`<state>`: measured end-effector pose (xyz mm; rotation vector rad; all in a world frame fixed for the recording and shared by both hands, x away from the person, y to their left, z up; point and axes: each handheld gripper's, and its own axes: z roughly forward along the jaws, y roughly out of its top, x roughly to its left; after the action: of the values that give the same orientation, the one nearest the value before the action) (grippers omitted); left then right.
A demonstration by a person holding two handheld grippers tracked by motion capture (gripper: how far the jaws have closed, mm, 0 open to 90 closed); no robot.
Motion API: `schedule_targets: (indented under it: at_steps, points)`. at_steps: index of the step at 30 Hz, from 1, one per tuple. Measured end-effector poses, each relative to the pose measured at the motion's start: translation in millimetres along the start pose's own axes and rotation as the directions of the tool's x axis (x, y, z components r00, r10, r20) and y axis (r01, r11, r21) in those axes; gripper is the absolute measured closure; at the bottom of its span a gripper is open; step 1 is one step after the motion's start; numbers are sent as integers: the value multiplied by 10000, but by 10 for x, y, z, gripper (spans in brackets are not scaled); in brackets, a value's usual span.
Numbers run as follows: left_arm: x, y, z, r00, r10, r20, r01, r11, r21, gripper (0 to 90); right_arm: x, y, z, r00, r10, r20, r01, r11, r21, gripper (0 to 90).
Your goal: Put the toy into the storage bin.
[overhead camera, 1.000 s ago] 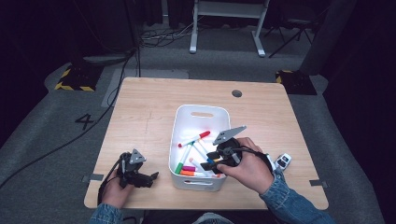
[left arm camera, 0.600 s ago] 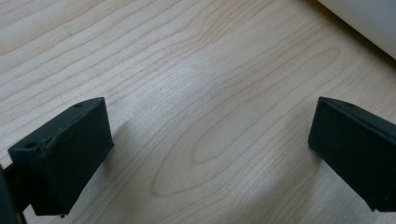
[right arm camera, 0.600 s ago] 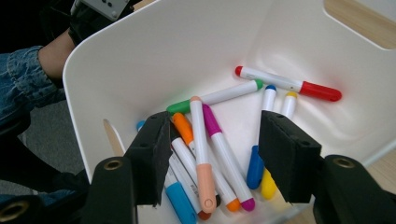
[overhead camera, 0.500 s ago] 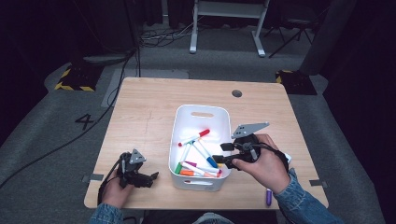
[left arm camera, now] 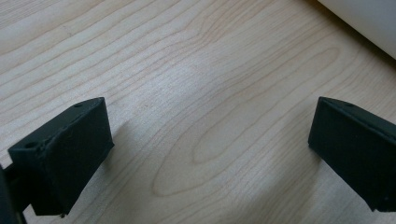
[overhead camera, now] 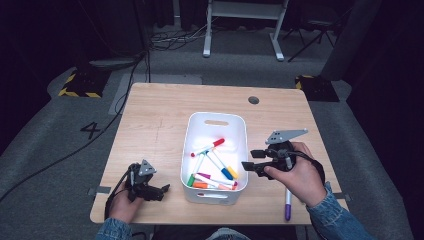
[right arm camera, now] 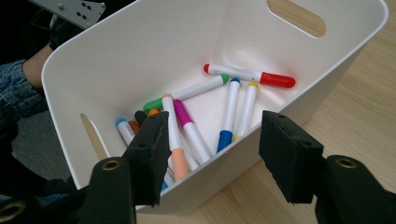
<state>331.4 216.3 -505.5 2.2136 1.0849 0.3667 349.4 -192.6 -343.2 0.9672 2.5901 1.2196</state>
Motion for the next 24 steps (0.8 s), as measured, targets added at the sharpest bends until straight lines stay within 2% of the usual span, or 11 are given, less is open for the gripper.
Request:
schedule_targets:
  at_steps: [4, 14, 24]
  points:
    - [0, 0, 0, 10000, 1, -3, -1, 10000, 1, 0, -26, -27, -39, 10000, 40, 77, -40, 10000, 11, 437]
    - [-1, 0, 0, 10000, -7, -8, 7, 10000, 0, 0, -154, -171, -213, 9979, 475, 446, -475, 9989, 8, 436]
    - [-1, 0, 0, 10000, -14, -2, 14, 10000, 0, 0, -325, -464, -387, 9898, 1068, 939, -1110, 9930, 404, 460]
